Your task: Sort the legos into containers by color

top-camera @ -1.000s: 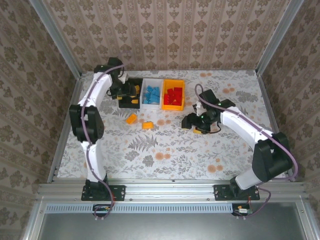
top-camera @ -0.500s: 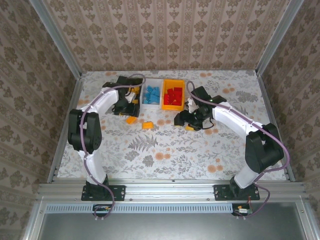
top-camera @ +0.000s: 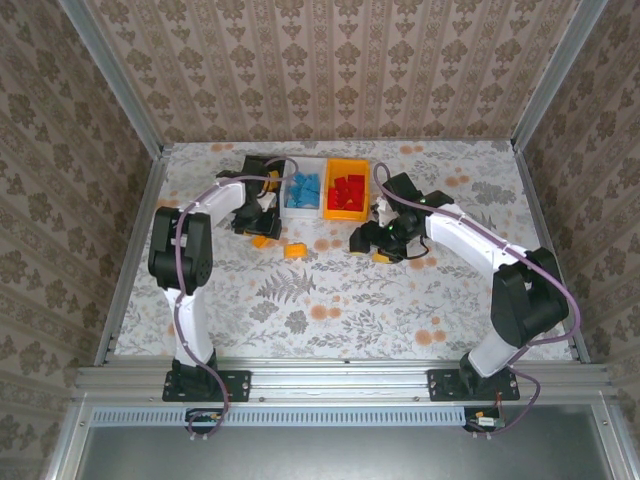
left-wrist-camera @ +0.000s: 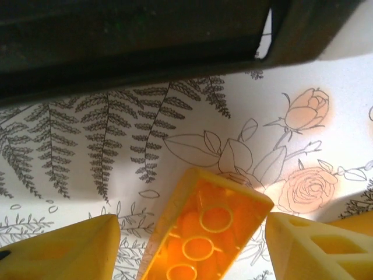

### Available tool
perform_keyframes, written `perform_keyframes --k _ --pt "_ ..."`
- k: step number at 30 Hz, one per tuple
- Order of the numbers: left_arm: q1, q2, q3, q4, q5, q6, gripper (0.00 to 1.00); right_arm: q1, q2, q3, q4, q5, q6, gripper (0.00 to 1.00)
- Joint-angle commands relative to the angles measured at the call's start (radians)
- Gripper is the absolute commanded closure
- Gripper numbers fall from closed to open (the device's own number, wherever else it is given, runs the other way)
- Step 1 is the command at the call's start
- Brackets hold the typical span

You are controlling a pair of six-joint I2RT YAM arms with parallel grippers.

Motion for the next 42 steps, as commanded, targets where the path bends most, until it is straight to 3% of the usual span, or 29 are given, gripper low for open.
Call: perform_keyframes --k 1,11,18,25,31,35,42 --pt "-0.006 0.035 0.007 0.011 -0.010 0.034 0.34 0.012 -0.038 0.017 -0.037 0.030 0.018 0.32" --pt "-0.008 0.033 -0.027 0.020 0.008 0.027 0.61 0.023 -0.024 0.024 -0.023 0.044 0.041 0.32" --pt "0.003 -0.036 -0.086 0.028 0.072 -0.024 0.73 0.042 0.028 0.069 -0.010 0.034 0.041 0.32" --pt "0.065 -0.171 -0.147 0.025 0.188 -0.114 0.73 0.046 0.058 0.084 0.027 0.018 0.047 0.32" --pt "0.138 -0.244 -0.084 0.017 0.294 -0.213 0.73 0.048 0.053 0.053 0.062 0.013 0.058 0.32" --pt "0.161 -0.216 0.011 0.030 0.332 -0.279 0.72 0.048 0.028 0.025 0.066 0.020 0.058 0.31" --pt "0.163 -0.029 0.267 -0.008 0.325 -0.306 0.72 0.048 -0.034 0.001 0.033 0.059 0.048 0.31"
